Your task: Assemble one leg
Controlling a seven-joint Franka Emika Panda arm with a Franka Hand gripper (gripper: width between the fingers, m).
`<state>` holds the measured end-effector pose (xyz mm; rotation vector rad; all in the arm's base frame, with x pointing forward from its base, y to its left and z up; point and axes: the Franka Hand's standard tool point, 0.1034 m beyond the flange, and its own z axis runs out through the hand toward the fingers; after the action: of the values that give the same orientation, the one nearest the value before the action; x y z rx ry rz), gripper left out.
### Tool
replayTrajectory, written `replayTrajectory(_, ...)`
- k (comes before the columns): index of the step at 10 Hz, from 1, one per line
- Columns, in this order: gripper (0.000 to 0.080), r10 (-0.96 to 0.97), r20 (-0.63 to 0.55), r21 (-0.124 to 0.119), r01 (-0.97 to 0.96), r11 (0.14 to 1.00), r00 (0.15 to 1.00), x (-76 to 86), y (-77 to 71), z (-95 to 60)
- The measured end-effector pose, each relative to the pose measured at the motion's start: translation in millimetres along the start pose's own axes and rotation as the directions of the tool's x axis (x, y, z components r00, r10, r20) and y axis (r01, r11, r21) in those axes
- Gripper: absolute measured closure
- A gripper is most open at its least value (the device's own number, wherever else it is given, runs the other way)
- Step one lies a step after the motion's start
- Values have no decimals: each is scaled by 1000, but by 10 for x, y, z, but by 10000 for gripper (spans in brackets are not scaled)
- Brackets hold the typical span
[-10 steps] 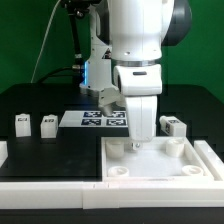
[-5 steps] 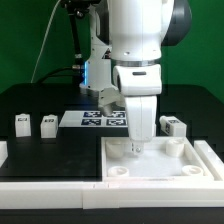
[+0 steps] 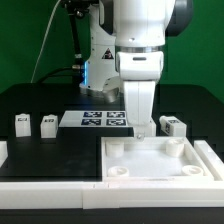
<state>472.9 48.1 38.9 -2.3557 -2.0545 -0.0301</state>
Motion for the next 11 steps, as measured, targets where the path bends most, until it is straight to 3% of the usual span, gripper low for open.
replayTrajectory(2, 150, 138, 5, -10, -138, 990, 990, 45, -122, -117)
replayTrajectory(4, 150, 169, 3, -3, -169, 986, 986, 23, -112, -83)
replayTrajectory(7, 150, 460, -3, 2, -460, 888, 888, 54, -137, -75)
replayTrajectory(8, 150, 652, -8, 10, -652, 758, 758, 114, -229, -58)
replayTrajectory(9, 150, 739, 0, 14, -739, 674, 674, 213, -298, -49)
replayTrajectory(11, 150, 916, 9, 34, -916, 400, 401, 458, -416, -12)
